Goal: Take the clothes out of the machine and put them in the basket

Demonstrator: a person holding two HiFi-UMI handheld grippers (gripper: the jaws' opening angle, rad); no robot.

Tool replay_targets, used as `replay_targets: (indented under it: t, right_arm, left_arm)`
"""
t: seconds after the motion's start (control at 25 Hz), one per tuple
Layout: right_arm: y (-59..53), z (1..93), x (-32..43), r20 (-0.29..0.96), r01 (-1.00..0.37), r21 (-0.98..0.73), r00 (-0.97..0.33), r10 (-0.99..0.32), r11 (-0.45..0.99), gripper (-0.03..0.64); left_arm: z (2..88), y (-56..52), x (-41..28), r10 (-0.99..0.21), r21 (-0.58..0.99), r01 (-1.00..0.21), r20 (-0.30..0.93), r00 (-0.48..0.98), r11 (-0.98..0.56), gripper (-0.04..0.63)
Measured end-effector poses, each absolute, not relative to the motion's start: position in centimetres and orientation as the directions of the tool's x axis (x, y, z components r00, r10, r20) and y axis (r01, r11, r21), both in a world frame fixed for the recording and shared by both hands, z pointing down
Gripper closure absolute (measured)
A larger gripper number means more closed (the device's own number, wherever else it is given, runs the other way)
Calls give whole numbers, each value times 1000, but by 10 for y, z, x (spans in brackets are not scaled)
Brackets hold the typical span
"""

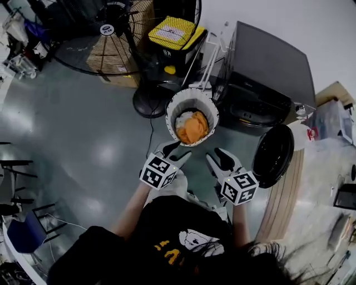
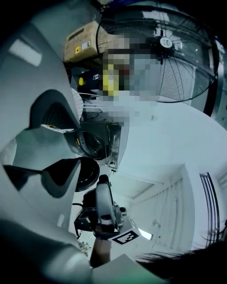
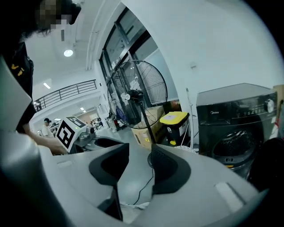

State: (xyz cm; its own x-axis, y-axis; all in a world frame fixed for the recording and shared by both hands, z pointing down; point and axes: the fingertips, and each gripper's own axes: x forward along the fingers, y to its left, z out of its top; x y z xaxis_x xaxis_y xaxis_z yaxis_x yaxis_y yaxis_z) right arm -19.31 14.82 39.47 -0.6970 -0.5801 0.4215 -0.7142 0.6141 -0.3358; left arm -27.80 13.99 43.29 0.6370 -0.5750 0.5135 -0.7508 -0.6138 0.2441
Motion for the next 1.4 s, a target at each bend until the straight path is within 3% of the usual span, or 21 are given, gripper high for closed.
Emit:
replay_targets:
  t: [0.44,0.56,0.76,0.96,1.4]
  right_arm:
    - [221,369,-192,303,-619,-331,-785,-541,713,520]
    - [235,358,-199,268,-596,-329,-803,-533,732,534]
    - [261,355,-209,249,-562,-318,-827,-505,764,565]
    - [268,354,-218,254,-552,-279,-832,-494,786,596]
    - [256,351,-236,282,-549,-224,-827,-486,805,597]
  left_arm:
    - [417,234,-261,-649,208,-810,506,569,-548,413]
    - [406,243,-269,-675,198,-825,492,550,-529,504]
    - [385,260,-277,-717,165,-840,452,531,-517,592]
    - [379,263,-276,-716,148,-830,439,542,-538,592]
    - [363,254,-275,-706,33,-792,431,562,-610,592]
